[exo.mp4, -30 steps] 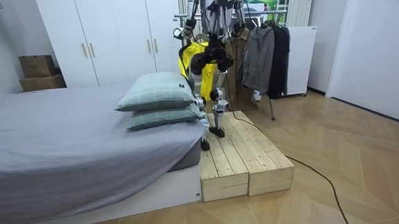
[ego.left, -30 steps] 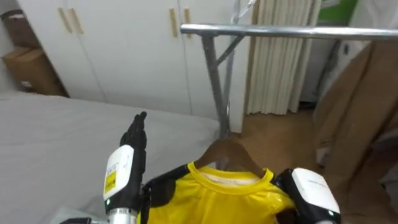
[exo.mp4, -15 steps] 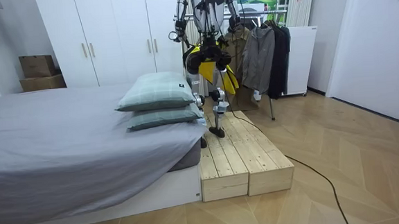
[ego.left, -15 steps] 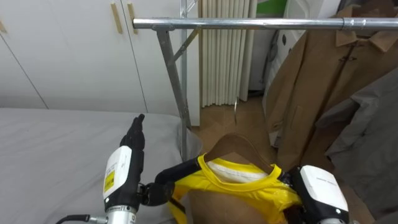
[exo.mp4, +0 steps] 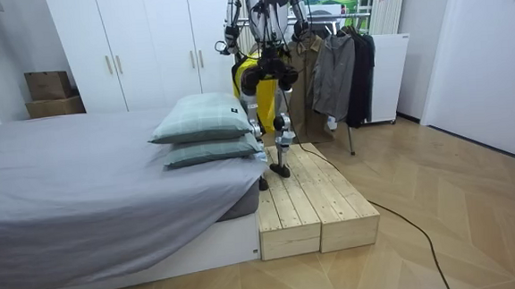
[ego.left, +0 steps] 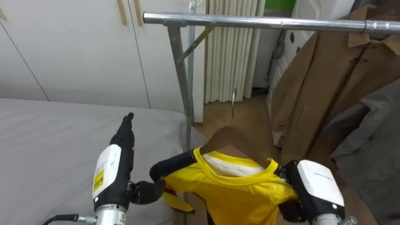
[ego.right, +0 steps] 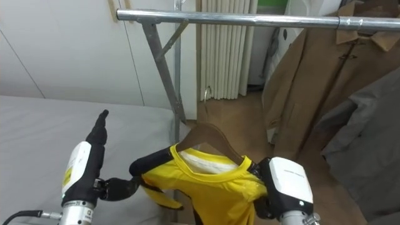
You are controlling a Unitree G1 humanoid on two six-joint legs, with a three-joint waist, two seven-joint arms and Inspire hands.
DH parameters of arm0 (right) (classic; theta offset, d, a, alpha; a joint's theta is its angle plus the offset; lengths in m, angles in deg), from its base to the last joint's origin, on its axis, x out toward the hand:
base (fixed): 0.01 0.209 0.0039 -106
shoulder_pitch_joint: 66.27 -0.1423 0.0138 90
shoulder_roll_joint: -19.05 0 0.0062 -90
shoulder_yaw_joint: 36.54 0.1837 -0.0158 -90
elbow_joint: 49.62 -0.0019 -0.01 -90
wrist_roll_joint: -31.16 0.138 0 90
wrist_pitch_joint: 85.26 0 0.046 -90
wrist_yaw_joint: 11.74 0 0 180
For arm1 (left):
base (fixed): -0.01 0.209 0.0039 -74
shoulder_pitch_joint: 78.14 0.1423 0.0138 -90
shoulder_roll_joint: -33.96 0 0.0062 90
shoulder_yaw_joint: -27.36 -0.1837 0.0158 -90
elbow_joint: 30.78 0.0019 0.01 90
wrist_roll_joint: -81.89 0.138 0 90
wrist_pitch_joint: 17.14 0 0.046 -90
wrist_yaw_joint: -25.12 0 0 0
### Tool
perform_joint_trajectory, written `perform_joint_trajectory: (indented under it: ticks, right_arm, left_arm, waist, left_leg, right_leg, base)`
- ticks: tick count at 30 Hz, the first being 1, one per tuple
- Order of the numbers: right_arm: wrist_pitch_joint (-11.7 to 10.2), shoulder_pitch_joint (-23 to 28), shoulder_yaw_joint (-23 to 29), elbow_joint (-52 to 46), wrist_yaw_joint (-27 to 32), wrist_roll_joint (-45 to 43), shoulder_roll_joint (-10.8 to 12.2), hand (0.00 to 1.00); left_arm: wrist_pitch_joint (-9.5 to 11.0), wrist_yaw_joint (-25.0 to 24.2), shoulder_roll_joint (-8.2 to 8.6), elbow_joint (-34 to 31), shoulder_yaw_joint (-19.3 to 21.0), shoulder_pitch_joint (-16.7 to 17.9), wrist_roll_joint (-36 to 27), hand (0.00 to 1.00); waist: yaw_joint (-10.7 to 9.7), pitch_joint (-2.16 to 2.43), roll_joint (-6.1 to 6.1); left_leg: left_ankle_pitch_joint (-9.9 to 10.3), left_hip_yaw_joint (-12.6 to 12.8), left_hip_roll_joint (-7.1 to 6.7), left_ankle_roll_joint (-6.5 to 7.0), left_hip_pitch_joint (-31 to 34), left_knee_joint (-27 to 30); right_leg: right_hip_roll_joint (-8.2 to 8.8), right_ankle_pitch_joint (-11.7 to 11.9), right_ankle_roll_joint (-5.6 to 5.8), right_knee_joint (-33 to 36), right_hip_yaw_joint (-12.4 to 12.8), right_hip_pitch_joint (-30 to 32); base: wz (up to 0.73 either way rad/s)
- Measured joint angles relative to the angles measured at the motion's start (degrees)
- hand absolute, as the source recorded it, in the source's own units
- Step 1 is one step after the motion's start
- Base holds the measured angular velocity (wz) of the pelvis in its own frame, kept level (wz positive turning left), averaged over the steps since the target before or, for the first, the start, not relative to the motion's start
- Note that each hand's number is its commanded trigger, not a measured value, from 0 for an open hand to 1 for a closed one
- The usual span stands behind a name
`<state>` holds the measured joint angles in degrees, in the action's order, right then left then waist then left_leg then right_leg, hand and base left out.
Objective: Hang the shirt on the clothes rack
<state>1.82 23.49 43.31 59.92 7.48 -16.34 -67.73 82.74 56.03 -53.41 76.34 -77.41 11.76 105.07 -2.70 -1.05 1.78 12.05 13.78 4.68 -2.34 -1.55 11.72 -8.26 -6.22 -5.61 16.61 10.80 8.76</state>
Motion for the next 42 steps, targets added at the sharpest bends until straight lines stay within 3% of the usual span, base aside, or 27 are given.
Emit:
perform_joint_trajectory:
  ticks: [6,18,25,34,42]
  right_arm:
    - [-0.35,0.0,-1.59,-0.05,0.2,-0.18,-0.15,1.0]
    - [-3.52,0.02,-1.41,0.0,4.74,-0.79,-0.67,1.0]
    - [-3.55,0.02,0.32,0.0,7.4,-0.72,-0.64,1.0]
    - [-3.81,0.01,3.13,0.02,9.51,-0.72,-0.63,1.0]
    - [-3.81,0.01,5.21,0.15,10.88,-0.4,-0.65,1.0]
  left_arm:
    - [0.01,-0.01,0.86,1.07,-0.02,0.07,-3.71,0.0]
    - [0.16,-0.04,0.98,2.03,0.43,0.46,-5.51,0.0]
    - [0.18,-0.16,1.25,5.9,1.53,0.68,-5.51,0.0]
    - [0.18,-0.88,1.45,5.98,4.63,1.64,-5.38,0.0]
    - [0.17,-1.99,1.59,6.15,4.69,3.45,-5.37,0.0]
  waist:
    - [0.11,-0.06,-0.16]
    - [-0.08,0.0,-0.79]
    - [0.09,0.04,-0.88]
    - [0.52,0.06,-0.83]
    - [1.3,0.04,-0.8]
  left_leg:
    - [0.0,0.16,-0.03,0.0,-0.63,-0.56]
    - [-0.01,0.34,0.02,-0.01,-1.01,-1.37]
    - [-0.02,0.43,0.03,-0.01,-1.81,-1.37]
    - [-0.01,0.16,0.0,-0.01,-2.07,-1.36]
    - [-0.02,0.07,0.06,0.0,-3.44,-1.55]
  right_leg:
    - [-0.05,0.01,0.0,-0.28,-0.06,-0.59]
    - [-0.05,0.04,-0.04,-1.08,-0.18,-1.07]
    - [-0.07,0.02,-0.03,-1.12,-0.16,-1.86]
    - [-0.11,0.01,-0.04,-0.92,-0.13,-2.04]
    - [-0.13,0.01,-0.04,-1.95,-0.17,-3.66]
  base:
    - [0.0]
    - [0.0]
    - [0.0]
    - [0.0]
    - [0.0]
